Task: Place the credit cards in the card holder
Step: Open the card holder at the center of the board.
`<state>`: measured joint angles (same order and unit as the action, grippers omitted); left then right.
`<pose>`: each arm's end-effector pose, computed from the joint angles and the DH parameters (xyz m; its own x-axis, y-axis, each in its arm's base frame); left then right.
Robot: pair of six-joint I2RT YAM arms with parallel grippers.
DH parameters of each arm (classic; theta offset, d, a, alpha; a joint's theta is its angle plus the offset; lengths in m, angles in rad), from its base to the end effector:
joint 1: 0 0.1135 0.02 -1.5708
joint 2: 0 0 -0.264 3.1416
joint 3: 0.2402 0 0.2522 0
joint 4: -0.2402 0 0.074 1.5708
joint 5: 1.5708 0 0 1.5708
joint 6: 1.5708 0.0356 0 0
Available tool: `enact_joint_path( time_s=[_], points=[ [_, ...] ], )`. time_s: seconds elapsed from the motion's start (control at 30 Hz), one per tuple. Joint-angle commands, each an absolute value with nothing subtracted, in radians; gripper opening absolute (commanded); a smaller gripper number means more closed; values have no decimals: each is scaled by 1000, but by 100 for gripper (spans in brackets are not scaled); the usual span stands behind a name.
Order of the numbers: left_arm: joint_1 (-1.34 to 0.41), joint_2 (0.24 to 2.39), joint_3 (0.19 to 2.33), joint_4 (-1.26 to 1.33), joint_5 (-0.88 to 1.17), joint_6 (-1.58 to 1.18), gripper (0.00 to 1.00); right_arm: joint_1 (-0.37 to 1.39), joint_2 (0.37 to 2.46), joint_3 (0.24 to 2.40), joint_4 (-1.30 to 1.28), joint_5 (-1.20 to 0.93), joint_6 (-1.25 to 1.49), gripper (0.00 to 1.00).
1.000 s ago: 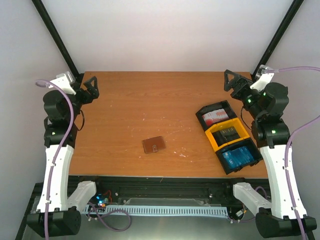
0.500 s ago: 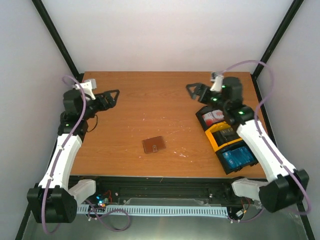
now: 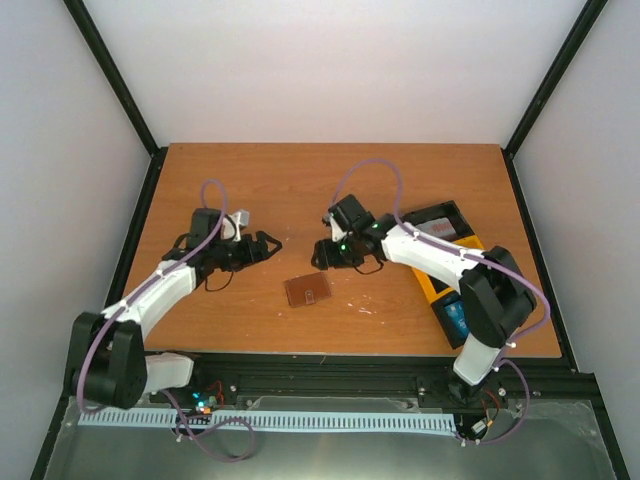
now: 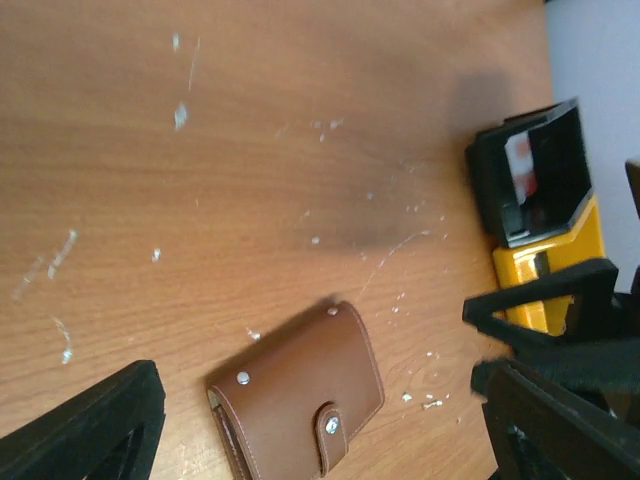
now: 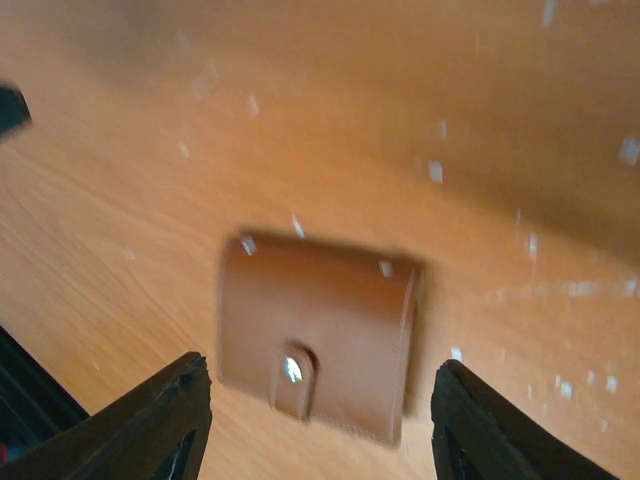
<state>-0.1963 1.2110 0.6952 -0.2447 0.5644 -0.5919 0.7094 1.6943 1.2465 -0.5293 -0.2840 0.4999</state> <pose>0.2367 -0.0665 0.2202 -0.8651 -0.3086 -0.3955 0.0750 0.7000 -0.7102 0.2665 0.2419 0.2338 -0.9087 -0.1736 -0.3796 -0.3517 0.8084 0.4720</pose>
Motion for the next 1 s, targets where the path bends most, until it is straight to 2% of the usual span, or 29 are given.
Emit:
enact_joint_path(
  time_s=[0.0, 0.2, 0.4, 0.5, 0.97],
  points=[
    [-247, 1321, 724, -240, 608, -559, 88, 745, 1680, 1171, -677, -309, 447, 57],
    [-268, 1483, 791, -257, 673, -474, 81, 766, 1648, 995, -692, -365, 399, 38],
    [-272, 1556, 806, -221, 729, -433, 77, 811, 1711, 1025, -661, -399, 402, 25],
    [-274, 1593, 817, -234, 726, -426, 71, 817, 1750, 1047, -665, -392, 398, 16],
    [-288, 1649, 805, -267, 704, -387, 61, 816, 1919, 1222, -642, -287, 375, 14]
  ],
)
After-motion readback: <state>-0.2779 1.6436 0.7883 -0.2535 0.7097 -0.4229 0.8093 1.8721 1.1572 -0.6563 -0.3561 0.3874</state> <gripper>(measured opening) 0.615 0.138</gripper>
